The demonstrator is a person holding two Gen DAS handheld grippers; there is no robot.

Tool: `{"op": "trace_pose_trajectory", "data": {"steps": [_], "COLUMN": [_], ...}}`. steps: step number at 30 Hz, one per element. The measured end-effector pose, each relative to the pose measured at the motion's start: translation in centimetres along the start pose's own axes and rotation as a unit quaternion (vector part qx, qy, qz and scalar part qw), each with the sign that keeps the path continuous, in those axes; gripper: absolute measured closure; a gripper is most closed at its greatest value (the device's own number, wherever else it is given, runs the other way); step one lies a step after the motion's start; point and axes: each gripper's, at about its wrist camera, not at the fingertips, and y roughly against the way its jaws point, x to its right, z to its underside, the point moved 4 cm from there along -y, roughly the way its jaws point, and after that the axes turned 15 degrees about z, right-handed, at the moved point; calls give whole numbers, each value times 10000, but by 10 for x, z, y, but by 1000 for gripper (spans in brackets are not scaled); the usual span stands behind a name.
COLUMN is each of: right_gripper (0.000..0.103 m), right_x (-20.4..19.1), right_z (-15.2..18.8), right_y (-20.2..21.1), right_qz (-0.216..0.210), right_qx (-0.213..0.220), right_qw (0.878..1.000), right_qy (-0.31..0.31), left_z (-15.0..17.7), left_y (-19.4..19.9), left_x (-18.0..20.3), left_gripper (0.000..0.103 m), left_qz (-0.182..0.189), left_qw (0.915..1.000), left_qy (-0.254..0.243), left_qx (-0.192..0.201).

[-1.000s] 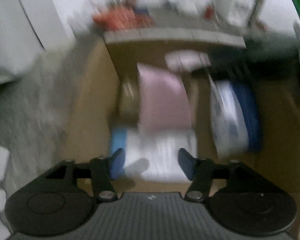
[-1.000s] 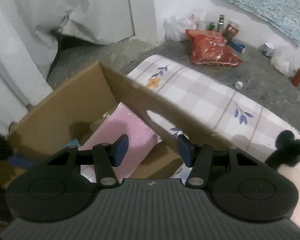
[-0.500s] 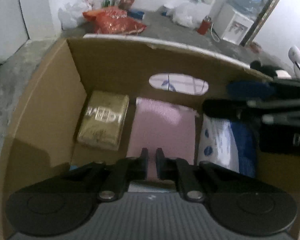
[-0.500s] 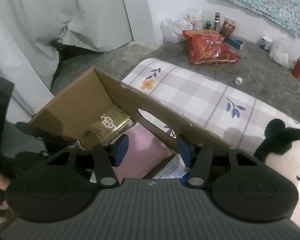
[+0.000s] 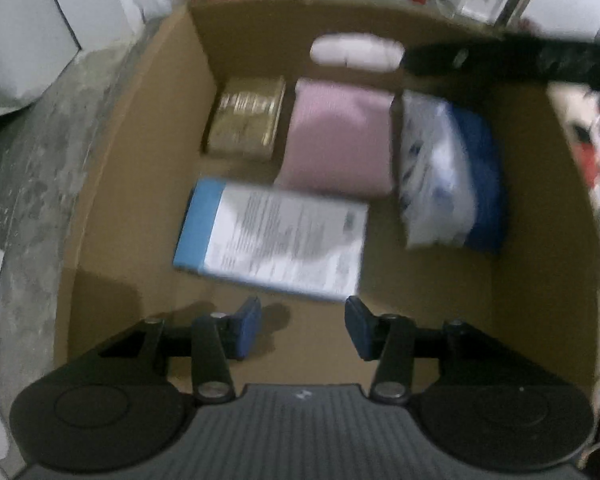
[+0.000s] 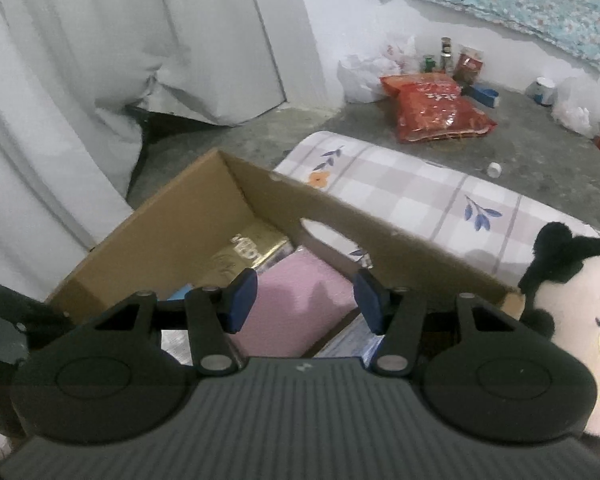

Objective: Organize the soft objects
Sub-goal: 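Withdraw both tools from the cardboard box back toward the pile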

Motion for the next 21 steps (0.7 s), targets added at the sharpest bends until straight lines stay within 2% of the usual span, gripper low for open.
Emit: {"op": "trace_pose_trajectory", "data": {"steps": [2, 6, 10, 13, 17, 21], "right_gripper": [50, 50, 50, 50, 50, 50], "right_x": [-3, -5, -3, 1, 7, 15], "right_z": [0, 0, 3, 6, 10, 12], "right_y": [6, 14, 18, 17, 17, 30], "right_qz": [-15, -93, -27, 32, 7, 18], "right_qx": [37, 53, 67, 49, -33, 50], "right_qw": [10000, 9999, 10000, 10000, 10000, 10000], "right_qy": [55, -17, 60, 77, -36, -77], "left_z": [2, 0, -5, -7, -9, -9], "left_y": [-11, -31, -41, -43, -38, -30], "left_x": [-9, -27, -33, -27, -21, -22], "left_gripper": [55, 55, 56, 55, 54, 54], "left_qz": [-146, -84, 303, 165, 257, 156], "left_qw": [9998, 9986, 9962, 9981, 9975, 9977], "left_qy": [96, 458, 789, 555, 634, 647], "left_qx": [-132, -233, -196, -221, -192, -126]}}
